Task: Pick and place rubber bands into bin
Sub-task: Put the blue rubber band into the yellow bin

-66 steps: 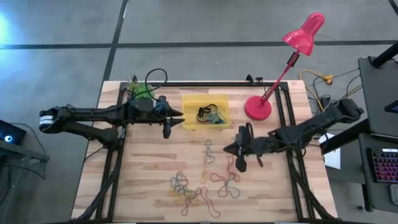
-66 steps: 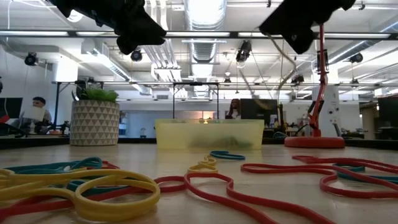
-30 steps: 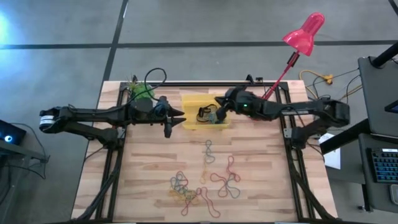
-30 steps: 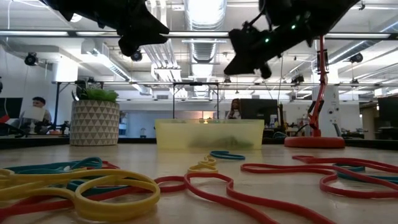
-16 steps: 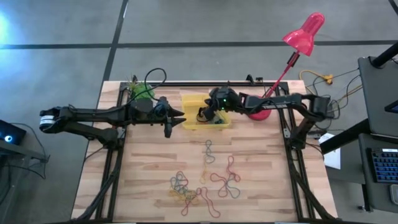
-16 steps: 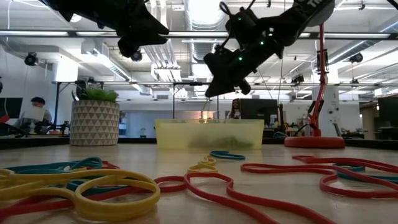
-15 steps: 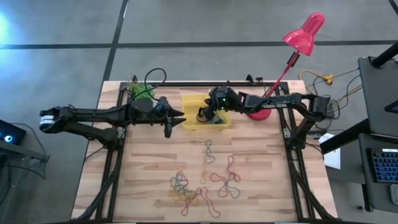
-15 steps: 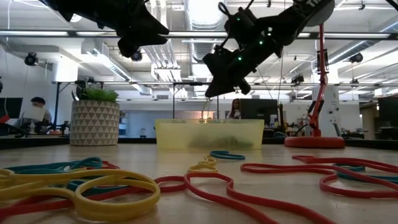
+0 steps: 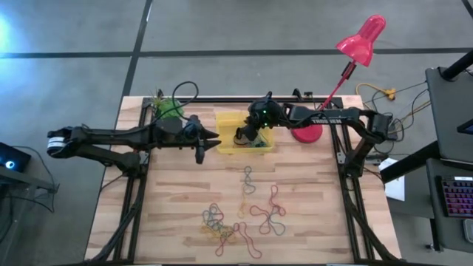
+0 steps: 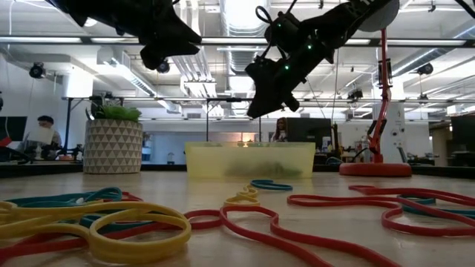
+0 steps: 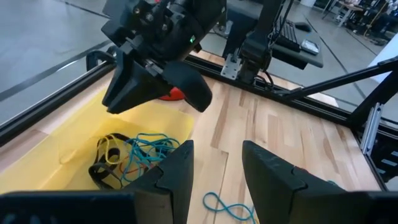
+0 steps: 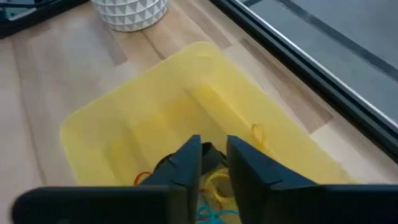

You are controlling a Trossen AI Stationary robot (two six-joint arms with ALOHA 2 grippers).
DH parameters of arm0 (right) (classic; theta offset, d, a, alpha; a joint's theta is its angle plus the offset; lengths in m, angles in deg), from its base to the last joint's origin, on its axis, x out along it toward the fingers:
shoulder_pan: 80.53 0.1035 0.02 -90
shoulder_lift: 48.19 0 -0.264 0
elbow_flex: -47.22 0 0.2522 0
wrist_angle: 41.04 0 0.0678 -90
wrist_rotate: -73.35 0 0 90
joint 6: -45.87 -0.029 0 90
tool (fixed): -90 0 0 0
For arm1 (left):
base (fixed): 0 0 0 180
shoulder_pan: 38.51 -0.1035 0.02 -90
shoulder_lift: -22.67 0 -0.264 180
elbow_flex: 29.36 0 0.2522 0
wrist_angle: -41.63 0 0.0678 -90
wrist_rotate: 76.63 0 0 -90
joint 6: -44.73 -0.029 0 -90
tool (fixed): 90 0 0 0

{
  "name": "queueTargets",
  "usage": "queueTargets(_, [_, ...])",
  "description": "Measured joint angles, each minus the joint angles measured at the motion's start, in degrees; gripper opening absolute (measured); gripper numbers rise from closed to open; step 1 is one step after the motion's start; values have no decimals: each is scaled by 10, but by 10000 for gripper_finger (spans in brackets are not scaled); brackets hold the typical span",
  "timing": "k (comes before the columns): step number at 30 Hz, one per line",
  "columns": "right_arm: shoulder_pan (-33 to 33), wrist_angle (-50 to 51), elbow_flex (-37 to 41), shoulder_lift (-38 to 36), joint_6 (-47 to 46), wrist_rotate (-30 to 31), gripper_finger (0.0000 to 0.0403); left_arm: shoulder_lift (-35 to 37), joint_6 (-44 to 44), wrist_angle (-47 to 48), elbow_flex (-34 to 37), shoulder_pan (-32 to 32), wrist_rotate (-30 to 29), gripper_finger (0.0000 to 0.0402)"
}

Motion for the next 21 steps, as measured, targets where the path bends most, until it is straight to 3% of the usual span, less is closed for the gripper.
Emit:
queueTargets(4, [1,14,0,-1,-21,-29,118,-8,4,1,0,0,6,121])
queueTargets(8, [4,80,2,-14,10,-169,155,-24,10,31,0,1,94,121])
queueTargets(11, [23,155,11,-32,41,-233,167,-48,8,71,0,13,127,121])
queueTargets(15, [70,227,42,-65,76,-239,171,-88,-5,86,0,35,129,121])
queueTargets(21, [145,154,105,-89,15,-234,171,-148,-5,53,-2,46,129,121])
